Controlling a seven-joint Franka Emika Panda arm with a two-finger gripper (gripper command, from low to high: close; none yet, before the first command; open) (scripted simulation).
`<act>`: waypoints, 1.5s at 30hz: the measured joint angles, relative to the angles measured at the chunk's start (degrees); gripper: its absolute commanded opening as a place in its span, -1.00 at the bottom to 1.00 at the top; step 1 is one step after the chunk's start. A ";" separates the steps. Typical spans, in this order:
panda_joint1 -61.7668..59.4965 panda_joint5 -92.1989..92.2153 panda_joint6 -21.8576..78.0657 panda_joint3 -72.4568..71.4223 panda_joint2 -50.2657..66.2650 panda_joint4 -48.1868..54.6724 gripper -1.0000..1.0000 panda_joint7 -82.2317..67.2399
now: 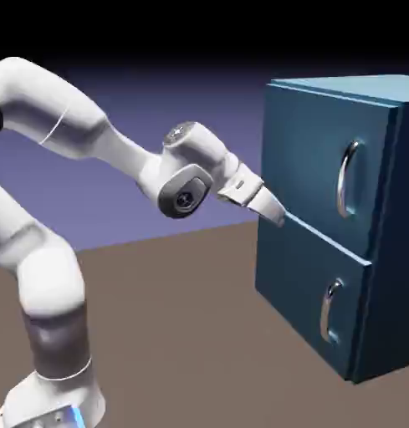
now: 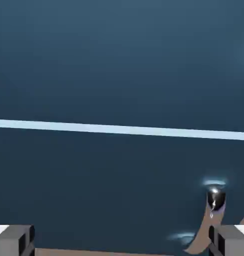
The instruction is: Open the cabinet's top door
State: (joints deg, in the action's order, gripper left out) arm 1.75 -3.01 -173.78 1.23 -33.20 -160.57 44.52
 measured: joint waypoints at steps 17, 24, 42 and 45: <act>14.97 -42.36 3.19 17.29 -7.59 6.08 0.00 29.08; 21.13 -59.80 4.50 24.41 -10.72 8.58 0.00 41.05; 36.98 -104.65 7.87 42.73 -18.75 15.02 0.00 71.84; 39.62 -112.13 8.44 45.78 -20.09 16.09 0.00 76.97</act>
State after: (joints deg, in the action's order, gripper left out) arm 41.37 -115.14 -165.35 47.00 -53.29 -144.48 121.49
